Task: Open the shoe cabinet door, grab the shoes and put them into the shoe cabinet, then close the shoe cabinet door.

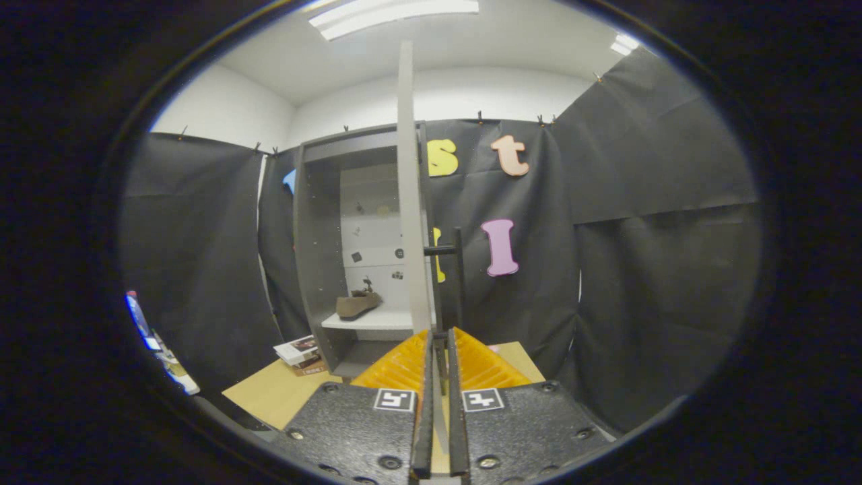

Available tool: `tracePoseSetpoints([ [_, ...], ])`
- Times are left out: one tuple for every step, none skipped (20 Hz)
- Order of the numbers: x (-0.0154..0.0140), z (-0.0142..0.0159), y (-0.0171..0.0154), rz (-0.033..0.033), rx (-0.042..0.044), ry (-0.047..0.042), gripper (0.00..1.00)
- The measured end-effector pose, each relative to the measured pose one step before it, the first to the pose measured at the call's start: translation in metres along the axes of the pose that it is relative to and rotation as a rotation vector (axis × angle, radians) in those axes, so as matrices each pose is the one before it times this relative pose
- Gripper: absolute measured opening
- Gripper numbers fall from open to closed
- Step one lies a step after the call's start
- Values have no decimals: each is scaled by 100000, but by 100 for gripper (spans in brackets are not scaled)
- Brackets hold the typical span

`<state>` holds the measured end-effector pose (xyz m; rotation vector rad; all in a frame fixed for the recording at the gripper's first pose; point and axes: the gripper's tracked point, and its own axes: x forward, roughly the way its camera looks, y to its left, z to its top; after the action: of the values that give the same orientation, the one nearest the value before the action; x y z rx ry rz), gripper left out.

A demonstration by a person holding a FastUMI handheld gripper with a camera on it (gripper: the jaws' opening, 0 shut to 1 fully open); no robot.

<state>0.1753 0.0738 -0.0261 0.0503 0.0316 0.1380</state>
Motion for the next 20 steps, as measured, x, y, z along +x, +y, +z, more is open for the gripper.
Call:
tracePoseSetpoints([
  [84,234,-332,-469,-867,-1678,21],
  [122,289,-344,-1413,-294,-1837,35],
  [84,-77,-43,-1674,491,-1015,45],
  [240,-171,-13,-1639,482,256,55],
  [-329,-264,532,1049,-558,-163,67],
  [-85,-159,350,1295,-960,-537,79],
  [4,-70,182,522,-762,-516,90],
  [200,-204,191,645,-357,-186,100],
  [-59,-372,304,875,-723,892,100],
  [1,-345,389,1122,-301,325,100],
  [21,-297,383,723,414,280,100],
  [114,-271,315,585,1156,106,100],
  [193,-296,421,266,1388,577,100],
  [245,-276,464,896,1379,371,100],
  [79,-382,472,903,1792,749,100],
  [210,-220,482,1165,1988,121,100],
  [222,-535,634,1576,1619,1265,100],
  [221,-511,315,647,980,1356,100],
  [119,-538,56,-176,383,1972,100],
  [105,-697,-10,-276,-126,2571,100],
])
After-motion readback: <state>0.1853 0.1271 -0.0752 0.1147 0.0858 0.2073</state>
